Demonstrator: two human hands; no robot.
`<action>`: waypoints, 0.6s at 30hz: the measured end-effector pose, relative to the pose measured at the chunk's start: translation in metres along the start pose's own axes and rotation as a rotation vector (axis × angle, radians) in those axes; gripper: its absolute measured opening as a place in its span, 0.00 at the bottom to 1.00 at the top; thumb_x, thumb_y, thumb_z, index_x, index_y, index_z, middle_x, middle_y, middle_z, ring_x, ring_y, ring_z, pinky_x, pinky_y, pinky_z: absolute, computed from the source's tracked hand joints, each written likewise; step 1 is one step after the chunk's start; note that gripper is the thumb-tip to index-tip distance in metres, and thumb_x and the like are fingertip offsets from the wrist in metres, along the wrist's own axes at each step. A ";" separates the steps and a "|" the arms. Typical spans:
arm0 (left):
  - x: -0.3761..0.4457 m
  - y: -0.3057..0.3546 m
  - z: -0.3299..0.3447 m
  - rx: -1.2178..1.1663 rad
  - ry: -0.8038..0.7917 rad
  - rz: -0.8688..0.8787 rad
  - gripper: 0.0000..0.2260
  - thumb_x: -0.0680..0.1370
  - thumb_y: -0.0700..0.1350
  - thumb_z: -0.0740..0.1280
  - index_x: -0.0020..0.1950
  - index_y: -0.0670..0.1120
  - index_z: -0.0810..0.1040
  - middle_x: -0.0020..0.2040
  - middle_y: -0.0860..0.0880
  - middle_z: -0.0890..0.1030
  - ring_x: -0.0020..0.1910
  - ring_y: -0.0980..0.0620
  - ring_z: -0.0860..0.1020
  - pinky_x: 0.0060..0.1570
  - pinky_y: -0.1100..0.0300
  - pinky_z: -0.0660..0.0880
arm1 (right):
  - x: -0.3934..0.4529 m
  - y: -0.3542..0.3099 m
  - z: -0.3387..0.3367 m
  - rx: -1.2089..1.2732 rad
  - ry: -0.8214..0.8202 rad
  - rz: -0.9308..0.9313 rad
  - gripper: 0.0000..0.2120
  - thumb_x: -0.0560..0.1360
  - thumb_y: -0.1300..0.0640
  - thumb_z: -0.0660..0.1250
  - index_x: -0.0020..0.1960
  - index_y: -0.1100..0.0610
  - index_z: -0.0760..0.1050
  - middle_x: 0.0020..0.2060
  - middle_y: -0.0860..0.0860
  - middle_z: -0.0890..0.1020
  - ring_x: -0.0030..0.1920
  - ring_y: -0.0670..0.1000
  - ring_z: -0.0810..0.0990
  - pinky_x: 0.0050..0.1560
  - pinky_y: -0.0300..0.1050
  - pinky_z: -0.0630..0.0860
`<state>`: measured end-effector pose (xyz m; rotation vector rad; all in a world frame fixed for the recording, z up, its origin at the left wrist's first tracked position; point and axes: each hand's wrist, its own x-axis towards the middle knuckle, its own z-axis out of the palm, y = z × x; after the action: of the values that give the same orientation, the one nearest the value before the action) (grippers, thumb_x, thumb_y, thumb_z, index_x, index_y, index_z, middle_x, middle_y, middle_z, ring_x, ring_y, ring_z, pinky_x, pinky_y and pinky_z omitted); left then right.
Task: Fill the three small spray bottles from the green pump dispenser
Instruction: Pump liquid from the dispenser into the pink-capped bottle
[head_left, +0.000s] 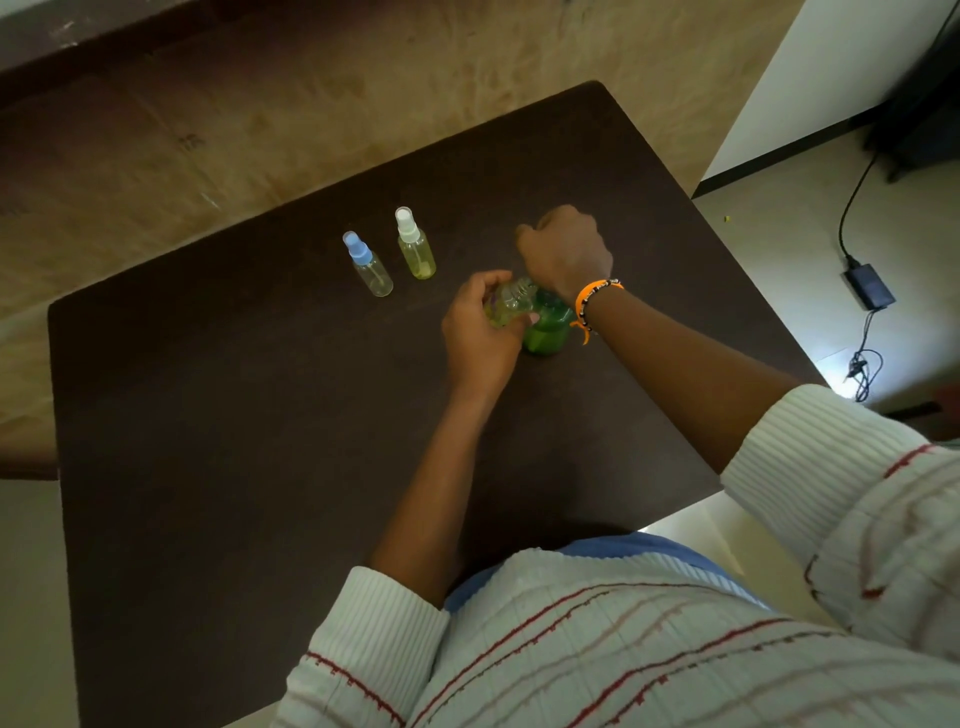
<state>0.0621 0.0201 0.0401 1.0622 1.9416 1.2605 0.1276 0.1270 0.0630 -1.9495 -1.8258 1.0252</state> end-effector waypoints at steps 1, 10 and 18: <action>0.000 0.000 0.000 0.005 -0.001 0.002 0.20 0.65 0.37 0.75 0.56 0.44 0.77 0.53 0.49 0.80 0.52 0.55 0.77 0.51 0.67 0.72 | 0.000 0.000 0.000 -0.005 0.002 -0.002 0.16 0.76 0.47 0.62 0.53 0.58 0.78 0.55 0.57 0.81 0.56 0.61 0.79 0.48 0.46 0.68; 0.001 0.000 -0.006 -0.032 0.002 0.006 0.20 0.66 0.37 0.75 0.56 0.45 0.77 0.53 0.50 0.80 0.52 0.55 0.78 0.51 0.67 0.73 | 0.004 -0.006 -0.008 0.060 -0.276 0.033 0.26 0.72 0.42 0.61 0.57 0.61 0.80 0.57 0.58 0.81 0.56 0.59 0.79 0.58 0.50 0.76; 0.000 -0.002 -0.001 -0.016 -0.007 -0.004 0.20 0.66 0.37 0.75 0.56 0.46 0.77 0.54 0.50 0.80 0.53 0.54 0.78 0.52 0.65 0.73 | 0.002 0.001 0.000 -0.027 0.020 -0.029 0.15 0.77 0.48 0.61 0.51 0.58 0.78 0.54 0.57 0.81 0.54 0.61 0.79 0.48 0.46 0.69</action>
<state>0.0606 0.0196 0.0388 1.0535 1.9239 1.2665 0.1278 0.1284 0.0619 -1.9358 -1.8607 0.9734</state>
